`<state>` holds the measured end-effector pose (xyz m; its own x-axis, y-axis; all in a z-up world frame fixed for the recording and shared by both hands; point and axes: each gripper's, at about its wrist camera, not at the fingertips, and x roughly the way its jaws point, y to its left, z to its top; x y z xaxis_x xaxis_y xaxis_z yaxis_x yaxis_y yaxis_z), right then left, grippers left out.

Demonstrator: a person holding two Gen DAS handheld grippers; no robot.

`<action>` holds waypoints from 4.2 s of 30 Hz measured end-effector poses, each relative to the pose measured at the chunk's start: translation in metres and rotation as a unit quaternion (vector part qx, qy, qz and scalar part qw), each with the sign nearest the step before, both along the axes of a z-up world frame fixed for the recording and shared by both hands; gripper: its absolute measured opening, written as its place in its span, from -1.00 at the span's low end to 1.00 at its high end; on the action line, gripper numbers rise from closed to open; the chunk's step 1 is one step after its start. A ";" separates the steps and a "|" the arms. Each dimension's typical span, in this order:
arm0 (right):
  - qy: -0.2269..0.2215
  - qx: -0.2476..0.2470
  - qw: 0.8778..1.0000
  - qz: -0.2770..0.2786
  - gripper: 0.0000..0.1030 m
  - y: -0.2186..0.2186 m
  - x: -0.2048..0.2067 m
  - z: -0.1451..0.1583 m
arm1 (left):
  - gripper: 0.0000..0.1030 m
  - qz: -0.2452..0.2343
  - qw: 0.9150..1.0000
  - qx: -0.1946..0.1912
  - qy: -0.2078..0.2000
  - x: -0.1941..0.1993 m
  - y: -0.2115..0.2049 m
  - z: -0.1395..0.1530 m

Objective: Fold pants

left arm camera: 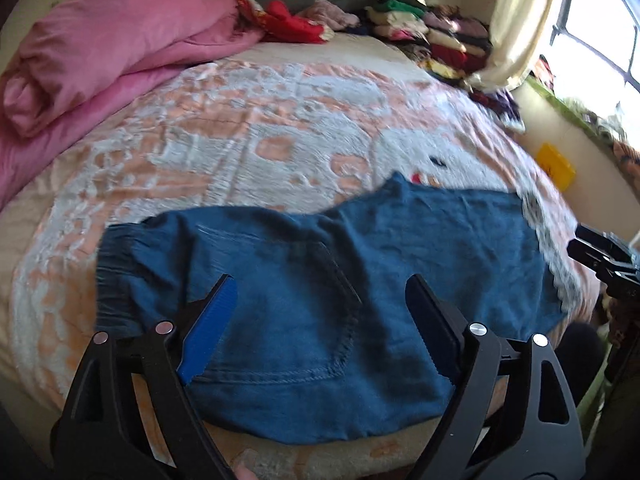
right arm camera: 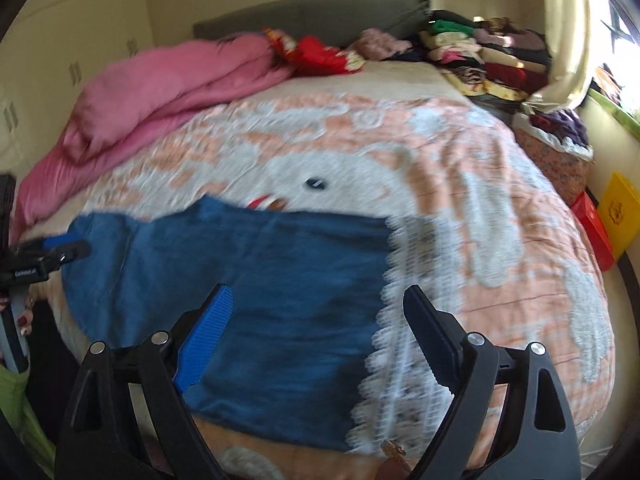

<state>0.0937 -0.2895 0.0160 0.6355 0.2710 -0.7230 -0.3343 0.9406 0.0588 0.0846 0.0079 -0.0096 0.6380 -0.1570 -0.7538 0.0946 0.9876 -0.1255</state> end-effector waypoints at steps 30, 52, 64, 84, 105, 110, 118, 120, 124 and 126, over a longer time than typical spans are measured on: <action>0.021 0.014 0.997 -0.073 0.69 -0.042 -0.033 0.009 | 0.76 -0.005 1.000 -0.024 -0.005 -0.026 -0.001 0.011; 0.053 0.024 0.997 -0.057 0.83 -0.024 -0.035 -0.022 | 0.81 -0.118 0.992 0.029 0.031 0.014 -0.118 -0.035; 0.096 0.035 0.992 -0.071 0.83 -0.027 -0.021 -0.050 | 0.81 -0.115 0.991 0.027 0.059 0.023 -0.116 -0.053; -0.005 0.064 0.990 -0.124 0.91 -0.081 -0.046 0.020 | 0.81 -0.124 0.992 0.036 -0.004 0.036 -0.131 0.017; -0.034 0.086 0.981 -0.169 0.91 -0.120 -0.052 0.033 | 0.81 -0.176 0.983 0.051 -0.026 0.059 -0.184 0.044; -0.027 0.085 0.980 -0.175 0.91 -0.125 -0.050 0.026 | 0.81 -0.190 0.980 0.051 -0.018 0.074 -0.201 0.039; -0.011 0.085 0.980 -0.180 0.91 -0.128 -0.041 0.012 | 0.81 -0.213 0.976 0.038 -0.009 0.100 -0.219 0.032; -0.007 0.085 0.980 -0.179 0.91 -0.127 -0.038 0.009 | 0.81 -0.217 0.975 0.039 -0.008 0.108 -0.224 0.031; 0.004 0.088 0.981 -0.174 0.91 -0.124 -0.035 0.001 | 0.81 -0.228 0.973 0.042 -0.003 0.123 -0.234 0.027; 0.012 0.090 0.981 -0.173 0.91 -0.123 -0.034 -0.005 | 0.81 -0.236 0.971 0.043 -0.002 0.129 -0.240 0.024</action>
